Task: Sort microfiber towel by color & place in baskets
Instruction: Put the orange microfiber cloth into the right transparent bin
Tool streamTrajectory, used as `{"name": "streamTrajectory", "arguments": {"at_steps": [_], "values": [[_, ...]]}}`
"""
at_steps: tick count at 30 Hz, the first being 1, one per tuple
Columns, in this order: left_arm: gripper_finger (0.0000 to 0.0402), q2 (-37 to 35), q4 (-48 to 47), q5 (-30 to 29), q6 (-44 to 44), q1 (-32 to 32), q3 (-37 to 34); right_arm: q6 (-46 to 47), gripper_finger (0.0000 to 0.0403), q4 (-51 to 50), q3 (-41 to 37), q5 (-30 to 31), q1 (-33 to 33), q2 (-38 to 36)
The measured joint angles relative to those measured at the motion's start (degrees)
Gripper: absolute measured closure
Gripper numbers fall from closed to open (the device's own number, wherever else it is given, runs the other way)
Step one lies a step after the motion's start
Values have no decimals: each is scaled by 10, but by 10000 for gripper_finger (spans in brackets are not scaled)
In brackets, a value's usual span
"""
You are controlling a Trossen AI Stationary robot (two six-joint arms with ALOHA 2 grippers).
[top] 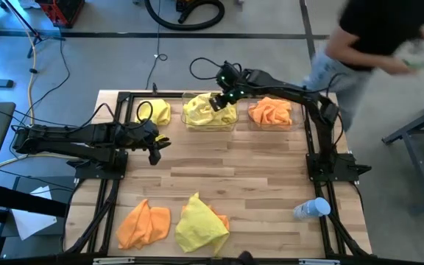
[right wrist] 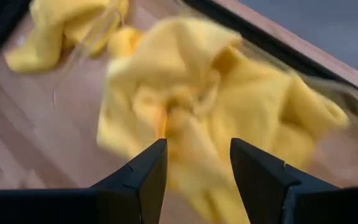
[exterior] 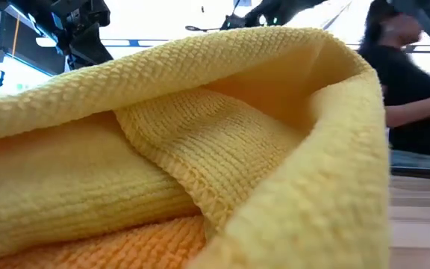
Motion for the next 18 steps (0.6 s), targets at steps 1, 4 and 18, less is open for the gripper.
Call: {"name": "streamTrajectory", "arguments": {"at_steps": [1, 4, 18], "values": [[326, 0, 0, 0, 6, 0, 0, -2, 231, -19, 0, 5, 7, -10], [326, 0, 2, 1, 3, 0, 0, -13, 231, -72, -6, 31, 37, -39], [326, 73, 29, -54, -89, -79, 23, 121, 231, -12, -314, 109, 215, -255]]}}
